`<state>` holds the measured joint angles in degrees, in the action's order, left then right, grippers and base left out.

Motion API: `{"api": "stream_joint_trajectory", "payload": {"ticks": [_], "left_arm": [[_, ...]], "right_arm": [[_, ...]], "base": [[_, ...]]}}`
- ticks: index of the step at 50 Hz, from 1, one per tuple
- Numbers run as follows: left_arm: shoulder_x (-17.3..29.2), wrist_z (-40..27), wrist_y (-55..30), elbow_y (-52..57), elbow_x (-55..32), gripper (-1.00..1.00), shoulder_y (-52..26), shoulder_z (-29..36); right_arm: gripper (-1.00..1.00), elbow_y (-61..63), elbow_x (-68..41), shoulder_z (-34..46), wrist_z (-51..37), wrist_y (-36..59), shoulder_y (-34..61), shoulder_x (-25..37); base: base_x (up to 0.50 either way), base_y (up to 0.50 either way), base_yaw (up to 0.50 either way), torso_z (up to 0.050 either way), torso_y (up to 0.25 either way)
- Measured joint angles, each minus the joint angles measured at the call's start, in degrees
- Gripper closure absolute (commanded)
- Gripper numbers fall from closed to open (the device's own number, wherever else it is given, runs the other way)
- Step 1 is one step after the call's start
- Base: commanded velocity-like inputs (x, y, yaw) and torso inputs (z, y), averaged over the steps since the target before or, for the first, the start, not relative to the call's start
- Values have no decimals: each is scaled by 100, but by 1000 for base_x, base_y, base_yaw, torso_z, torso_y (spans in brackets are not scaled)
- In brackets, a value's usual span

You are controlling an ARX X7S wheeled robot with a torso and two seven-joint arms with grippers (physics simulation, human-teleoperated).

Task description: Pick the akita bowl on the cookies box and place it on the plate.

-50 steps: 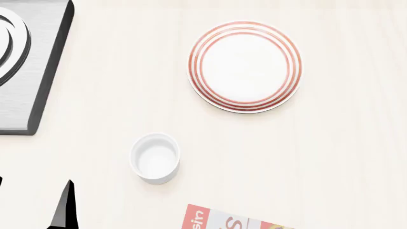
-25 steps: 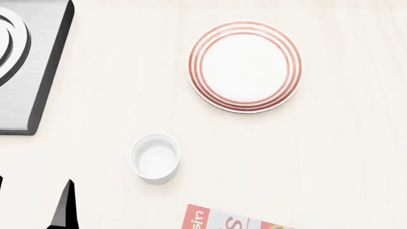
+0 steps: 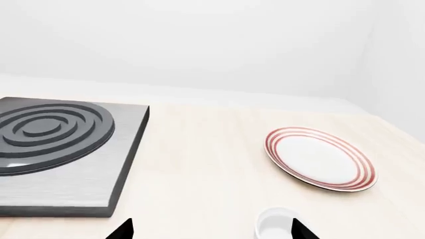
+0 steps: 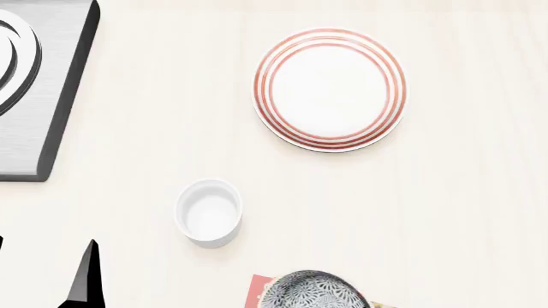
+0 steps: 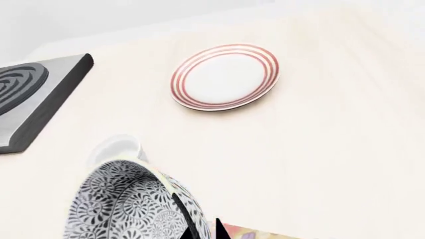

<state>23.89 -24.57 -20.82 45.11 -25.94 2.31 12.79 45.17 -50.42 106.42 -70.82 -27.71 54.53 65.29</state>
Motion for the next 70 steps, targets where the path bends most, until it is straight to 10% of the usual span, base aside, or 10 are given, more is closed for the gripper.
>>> {"api": "stream_joint_trajectory", "payload": {"ticks": [33, 70], "left_arm": [[29, -3, 62, -164, -30, -100, -64, 52], [40, 11, 165, -286, 27, -100, -63, 218]], "right_arm": [[100, -1784, -2874, -1019, 1462, -636, 1084, -506], [100, -6069, -5853, -2150, 3424, 195, 2352, -3027]], "base": [[0, 0, 0, 0, 0], [0, 0, 0, 0, 0]]}}
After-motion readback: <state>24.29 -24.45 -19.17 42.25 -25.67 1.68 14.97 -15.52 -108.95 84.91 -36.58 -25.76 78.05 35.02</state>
